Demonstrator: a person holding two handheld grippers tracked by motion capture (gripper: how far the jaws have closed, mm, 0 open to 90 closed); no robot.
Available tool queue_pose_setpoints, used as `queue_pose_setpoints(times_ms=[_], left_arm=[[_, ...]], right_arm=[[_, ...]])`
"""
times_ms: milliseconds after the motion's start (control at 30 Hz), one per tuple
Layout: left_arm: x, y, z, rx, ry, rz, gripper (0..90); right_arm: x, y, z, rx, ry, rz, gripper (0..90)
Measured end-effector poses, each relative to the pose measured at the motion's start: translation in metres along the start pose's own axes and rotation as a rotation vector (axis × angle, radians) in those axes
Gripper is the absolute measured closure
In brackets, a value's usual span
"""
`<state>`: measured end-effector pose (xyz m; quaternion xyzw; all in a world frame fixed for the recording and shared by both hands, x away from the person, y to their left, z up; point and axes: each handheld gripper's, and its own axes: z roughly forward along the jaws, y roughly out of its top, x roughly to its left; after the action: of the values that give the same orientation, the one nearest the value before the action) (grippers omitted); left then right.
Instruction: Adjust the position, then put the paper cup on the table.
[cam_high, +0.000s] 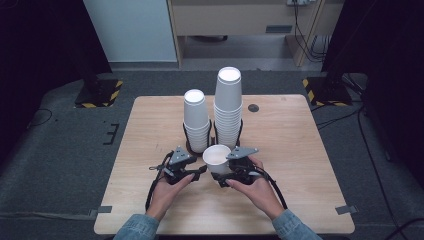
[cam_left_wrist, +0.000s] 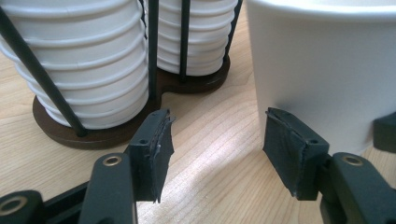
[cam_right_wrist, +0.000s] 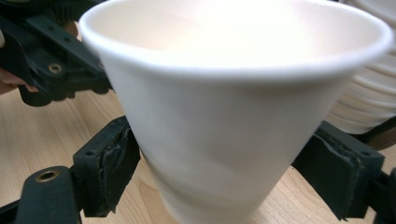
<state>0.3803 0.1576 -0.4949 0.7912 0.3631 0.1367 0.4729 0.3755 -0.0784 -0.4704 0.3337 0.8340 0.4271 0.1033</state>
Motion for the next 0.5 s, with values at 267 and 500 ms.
queue_pose_setpoints(times_ms=[267, 500], left_arm=[[-0.0003, 0.0005, -0.0010, -0.008, 0.002, 0.001, 41.1], [-0.0013, 0.0014, -0.0018, -0.015, -0.003, 0.008, 41.2]], right_arm=[[0.0004, -0.0006, 0.0015, 0.008, 0.000, 0.000, 16.3], [-0.0003, -0.0014, 0.0022, 0.016, 0.003, -0.002, 15.8]])
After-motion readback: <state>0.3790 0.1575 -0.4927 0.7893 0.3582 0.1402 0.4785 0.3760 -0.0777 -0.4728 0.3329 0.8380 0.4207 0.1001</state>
